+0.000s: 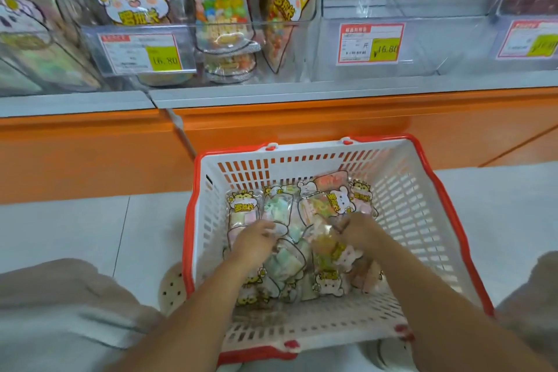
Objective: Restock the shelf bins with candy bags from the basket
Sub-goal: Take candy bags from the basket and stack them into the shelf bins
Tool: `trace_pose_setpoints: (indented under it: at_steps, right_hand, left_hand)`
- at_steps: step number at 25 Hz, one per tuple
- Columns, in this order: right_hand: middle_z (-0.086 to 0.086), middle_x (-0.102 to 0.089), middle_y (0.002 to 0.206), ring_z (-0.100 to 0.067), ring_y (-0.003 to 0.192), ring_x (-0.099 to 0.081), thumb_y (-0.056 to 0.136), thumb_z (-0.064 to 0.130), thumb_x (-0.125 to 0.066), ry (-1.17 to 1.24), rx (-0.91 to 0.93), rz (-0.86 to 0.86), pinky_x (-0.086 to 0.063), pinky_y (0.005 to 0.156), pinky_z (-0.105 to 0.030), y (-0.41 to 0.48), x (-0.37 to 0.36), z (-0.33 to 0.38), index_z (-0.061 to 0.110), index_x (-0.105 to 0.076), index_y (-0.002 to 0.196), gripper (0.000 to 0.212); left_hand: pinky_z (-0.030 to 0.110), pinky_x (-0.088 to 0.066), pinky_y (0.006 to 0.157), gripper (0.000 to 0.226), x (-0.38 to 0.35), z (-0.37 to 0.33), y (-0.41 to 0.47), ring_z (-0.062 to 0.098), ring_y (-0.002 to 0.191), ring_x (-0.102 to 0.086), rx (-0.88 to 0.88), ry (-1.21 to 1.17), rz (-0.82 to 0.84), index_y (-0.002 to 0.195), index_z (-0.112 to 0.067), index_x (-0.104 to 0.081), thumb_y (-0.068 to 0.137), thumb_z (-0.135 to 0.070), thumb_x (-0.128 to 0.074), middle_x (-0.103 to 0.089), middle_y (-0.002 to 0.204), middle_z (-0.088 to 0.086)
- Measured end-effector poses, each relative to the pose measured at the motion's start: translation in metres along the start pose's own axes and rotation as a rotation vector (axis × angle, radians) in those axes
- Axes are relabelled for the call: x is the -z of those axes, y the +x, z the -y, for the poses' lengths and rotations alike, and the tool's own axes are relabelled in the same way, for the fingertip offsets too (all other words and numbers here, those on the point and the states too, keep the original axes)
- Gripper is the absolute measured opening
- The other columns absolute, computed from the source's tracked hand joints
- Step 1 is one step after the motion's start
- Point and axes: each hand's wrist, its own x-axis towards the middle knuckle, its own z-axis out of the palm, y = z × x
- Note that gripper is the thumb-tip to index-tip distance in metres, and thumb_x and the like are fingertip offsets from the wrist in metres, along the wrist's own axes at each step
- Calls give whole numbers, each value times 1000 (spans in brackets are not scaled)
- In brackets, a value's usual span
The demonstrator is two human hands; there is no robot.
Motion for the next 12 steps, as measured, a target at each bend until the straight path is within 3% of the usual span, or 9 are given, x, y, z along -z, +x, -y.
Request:
trace_pose_setpoints:
  at_steps: [2, 3, 6, 7, 9, 10, 12]
  right_hand:
    - [-5, -57, 74, -22, 79, -63, 95, 19, -49, -138, -55, -37, -50, 64, -26, -2, 22, -13, 9, -58, 83, 18]
    - [-5, -56, 75, -20, 79, -62, 94, 17, -48, -204, -72, -117, -50, 65, -26, -4, 26, -14, 8, -58, 84, 16]
    - [-9, -59, 114, -25, 111, -53, 91, 11, -50, -29, 54, -472, -49, 91, -35, -11, 11, 21, 10, -60, 113, 25]
    - [-8, -56, 124, -25, 117, -51, 93, 13, -51, 71, 172, -444, -46, 94, -33, -14, 2, 40, 13, -60, 120, 28]
    - [-6, -44, 141, -24, 127, -47, 96, 20, -53, 263, 300, -167, -39, 99, -27, -10, -17, 72, 16, -48, 137, 42]
    - [-6, -37, 148, -25, 132, -42, 96, 22, -56, 351, 273, -52, -37, 101, -27, -5, -25, 84, 16, -38, 145, 53]
    - [-9, -34, 152, -28, 136, -38, 91, 22, -64, 543, 145, -53, -37, 106, -32, 7, -34, 95, 15, -24, 150, 71]
  left_hand:
    - [29, -45, 92, 33, 5, 1, 3, 24, 120, -55, 30, -37, -124, 133, -23, -54, 101, -24, -48, -52, 141, 5]
    - [30, -45, 92, 32, 7, 1, 4, 24, 121, -55, 36, -32, -179, 132, -23, -56, 101, -23, -46, -53, 141, 4]
    - [27, -43, 83, 33, 9, 1, 0, 23, 114, -58, 28, -85, -265, 132, -20, -55, 100, -17, -46, -58, 133, 5]
    - [26, -43, 82, 35, 8, 1, 0, 23, 112, -58, 23, -127, -276, 132, -20, -55, 99, -13, -47, -59, 132, 5]
    - [26, -46, 74, 39, 8, 4, 0, 25, 105, -61, 18, -215, -299, 132, -19, -56, 96, -8, -46, -59, 131, 6]
    - [26, -45, 69, 40, 8, 5, 1, 27, 103, -62, 23, -250, -304, 133, -18, -55, 96, -7, -46, -58, 133, 6]
    - [24, -43, 69, 42, 10, 7, 2, 25, 104, -62, 49, -273, -290, 136, -20, -53, 96, -7, -47, -55, 137, 4]
